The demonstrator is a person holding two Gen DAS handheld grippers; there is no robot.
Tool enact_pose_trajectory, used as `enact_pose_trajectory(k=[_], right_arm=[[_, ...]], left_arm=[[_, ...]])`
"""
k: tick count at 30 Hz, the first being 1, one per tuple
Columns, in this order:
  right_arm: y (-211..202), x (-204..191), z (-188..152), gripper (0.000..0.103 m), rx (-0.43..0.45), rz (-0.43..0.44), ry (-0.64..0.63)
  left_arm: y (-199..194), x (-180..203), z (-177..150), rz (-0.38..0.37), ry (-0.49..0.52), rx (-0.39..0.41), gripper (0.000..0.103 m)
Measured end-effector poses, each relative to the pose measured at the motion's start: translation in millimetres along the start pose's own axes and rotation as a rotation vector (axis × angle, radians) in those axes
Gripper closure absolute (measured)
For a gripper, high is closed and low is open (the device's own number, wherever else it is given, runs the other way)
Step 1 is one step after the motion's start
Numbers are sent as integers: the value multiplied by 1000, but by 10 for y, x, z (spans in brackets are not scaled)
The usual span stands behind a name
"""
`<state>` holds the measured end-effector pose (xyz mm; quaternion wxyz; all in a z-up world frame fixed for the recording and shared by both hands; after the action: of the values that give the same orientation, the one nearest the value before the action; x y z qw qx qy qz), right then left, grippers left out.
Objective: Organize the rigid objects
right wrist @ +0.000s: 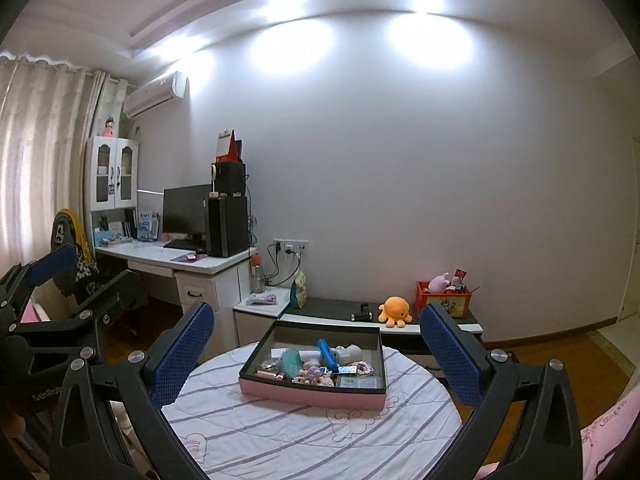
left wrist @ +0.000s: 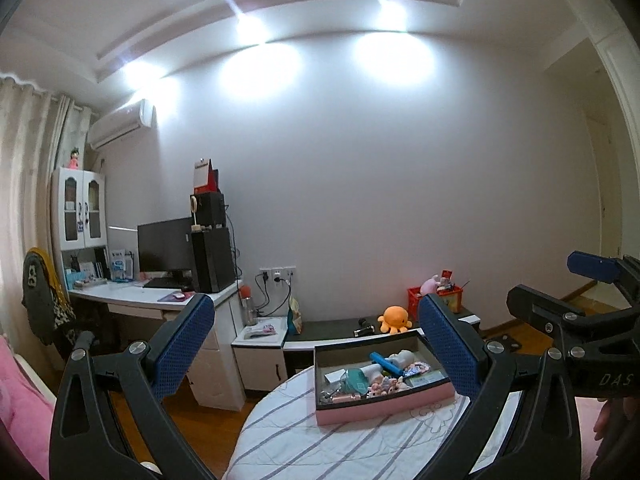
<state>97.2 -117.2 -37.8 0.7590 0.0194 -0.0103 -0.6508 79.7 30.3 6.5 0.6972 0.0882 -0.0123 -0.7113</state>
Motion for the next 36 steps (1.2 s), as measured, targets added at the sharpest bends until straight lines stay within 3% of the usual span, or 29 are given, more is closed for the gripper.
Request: enact_pose_trajectory(k=[15, 36], right_arm=[[-118, -44, 30, 0, 32, -2, -19], [-116, -81, 3, 0, 18, -11, -26]], left_arm=[[-86, 4, 42, -3, -14, 32, 0], [-34, 0, -22, 1, -6, 16, 0]])
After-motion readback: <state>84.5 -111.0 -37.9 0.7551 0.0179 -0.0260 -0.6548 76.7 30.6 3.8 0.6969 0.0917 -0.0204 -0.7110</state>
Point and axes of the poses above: each gripper's, at about its wrist camera, not at the fingertips, and y roughly the way its jaws point, x to its right, z to its top, the point moved 3 cm from there along y, roughly the way its jaws point, and after that the axes turned 9 degrees about x, right-handed, at the moved point
